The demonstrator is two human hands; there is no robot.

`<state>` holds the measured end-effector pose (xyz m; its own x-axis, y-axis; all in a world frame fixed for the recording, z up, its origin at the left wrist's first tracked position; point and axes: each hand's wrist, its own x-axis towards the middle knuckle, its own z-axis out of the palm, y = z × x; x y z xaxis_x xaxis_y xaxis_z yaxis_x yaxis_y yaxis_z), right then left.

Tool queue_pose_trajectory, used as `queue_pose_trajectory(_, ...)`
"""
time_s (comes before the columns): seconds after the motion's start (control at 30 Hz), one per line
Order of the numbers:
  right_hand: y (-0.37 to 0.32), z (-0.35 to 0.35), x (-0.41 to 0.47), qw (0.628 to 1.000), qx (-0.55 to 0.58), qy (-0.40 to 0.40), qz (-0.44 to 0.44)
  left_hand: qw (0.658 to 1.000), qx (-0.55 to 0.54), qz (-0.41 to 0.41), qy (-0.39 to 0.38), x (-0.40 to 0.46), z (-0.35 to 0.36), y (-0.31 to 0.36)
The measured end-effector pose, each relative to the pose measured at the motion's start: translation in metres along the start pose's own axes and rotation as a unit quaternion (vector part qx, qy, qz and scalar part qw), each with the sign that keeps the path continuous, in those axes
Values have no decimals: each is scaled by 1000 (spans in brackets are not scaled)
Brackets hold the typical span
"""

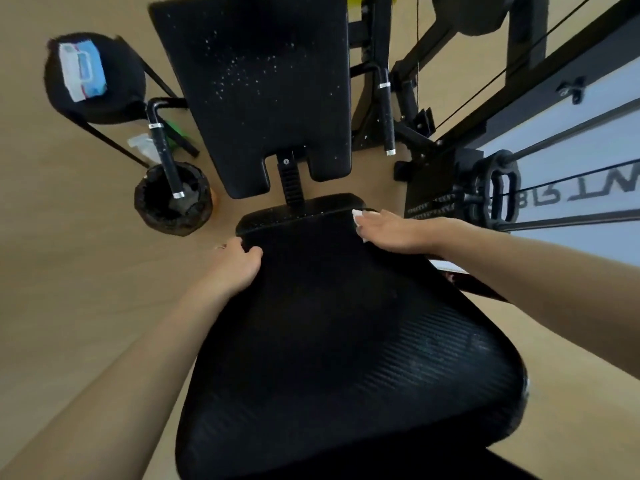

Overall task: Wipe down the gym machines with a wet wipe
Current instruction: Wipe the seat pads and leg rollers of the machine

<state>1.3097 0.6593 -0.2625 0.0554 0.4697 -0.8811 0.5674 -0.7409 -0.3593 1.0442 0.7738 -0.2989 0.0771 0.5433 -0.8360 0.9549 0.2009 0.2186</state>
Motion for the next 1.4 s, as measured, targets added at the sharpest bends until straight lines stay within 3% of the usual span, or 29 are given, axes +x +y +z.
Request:
queue_pose_trajectory(0.13, -15, 20, -123, 974, -135, -69, -169, 1000, -11, -8, 0, -1, 1, 1)
queue_pose_trajectory(0.2, -31, 31, -159, 955, -167, -121, -214, 1000, -10, -7, 1, -1, 1, 2)
queue_pose_trajectory(0.3, -40, 34, -168, 953, -169, -156, -198, 1000, -9, -11, 6, -3, 3, 4)
queue_pose_trajectory(0.53, 12, -4, -123, 975, -188, -99, -71, 999, -46, -20, 4, -6, 3, 5)
queue_pose_trajectory(0.67, -44, 33, -135, 953, -187, -167, -169, 993, -109, -35, 12, -7, -5, 2)
queue_pose_trajectory(0.8, -88, 61, -92, 924, -233, -193, -233, 975, -213, -63, 11, 1, -9, -8)
queue_pose_trajectory(1.0, -74, 36, -7, 961, -213, -139, -113, 936, -332, -112, -23, 2, -7, -18)
queue_pose_trajectory(1.2, -120, 93, 2, 947, -185, -153, -213, 925, -357, -131, 9, -7, -12, -9)
queue_pose_trajectory(1.4, -142, 86, 84, 959, -151, -147, -187, 927, -365, -90, 5, 7, -4, -13)
